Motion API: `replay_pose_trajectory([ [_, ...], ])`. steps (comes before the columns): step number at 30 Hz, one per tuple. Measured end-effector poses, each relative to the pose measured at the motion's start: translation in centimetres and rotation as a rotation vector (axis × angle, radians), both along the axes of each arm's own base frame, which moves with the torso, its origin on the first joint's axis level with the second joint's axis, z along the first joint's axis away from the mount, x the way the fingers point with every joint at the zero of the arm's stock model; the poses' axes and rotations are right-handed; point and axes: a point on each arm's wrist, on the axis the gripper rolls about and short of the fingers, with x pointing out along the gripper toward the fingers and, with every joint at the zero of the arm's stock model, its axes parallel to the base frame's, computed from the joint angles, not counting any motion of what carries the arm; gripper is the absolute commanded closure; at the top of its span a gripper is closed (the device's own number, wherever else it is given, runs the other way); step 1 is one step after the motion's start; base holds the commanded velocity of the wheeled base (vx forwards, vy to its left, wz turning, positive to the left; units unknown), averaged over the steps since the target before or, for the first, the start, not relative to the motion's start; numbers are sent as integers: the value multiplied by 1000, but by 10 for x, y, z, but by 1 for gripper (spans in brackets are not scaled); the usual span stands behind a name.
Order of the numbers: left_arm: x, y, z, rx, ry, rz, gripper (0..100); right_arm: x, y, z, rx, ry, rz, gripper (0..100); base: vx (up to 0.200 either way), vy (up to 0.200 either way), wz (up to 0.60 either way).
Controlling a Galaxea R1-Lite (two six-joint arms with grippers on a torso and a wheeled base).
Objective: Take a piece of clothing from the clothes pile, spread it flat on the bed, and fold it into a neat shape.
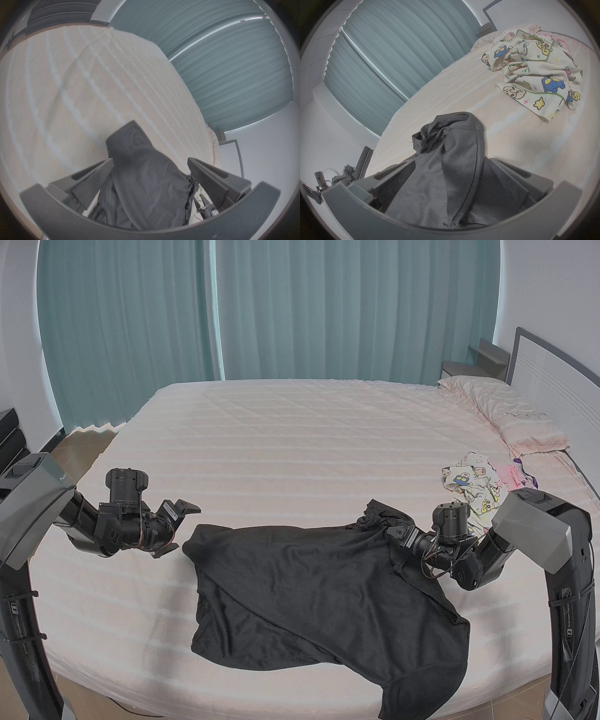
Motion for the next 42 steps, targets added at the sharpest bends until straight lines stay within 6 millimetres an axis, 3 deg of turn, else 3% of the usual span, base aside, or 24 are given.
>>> replay_pose_trajectory([
  [4,-27,-5,0,-49,48,1,0,-1,4,-1,-8,19,11,0,0,0,0],
  [5,-33,-7,1,-69,53,8,0,-1,5,-1,-9,23,13,100,0,0,0],
  [13,-75,-18,16,-183,-6,22,0,2,11,-8,-45,110,33,100,0,0,0],
  [22,-91,-20,17,-192,-32,12,0,23,1,0,-54,52,-10,100,0,0,0],
  [33,-91,-20,7,-190,6,14,0,55,-54,34,-23,-78,-117,100,0,0,0],
  [42,-90,-20,-2,-187,33,17,0,71,-86,33,-21,-100,-176,100,0,0,0],
])
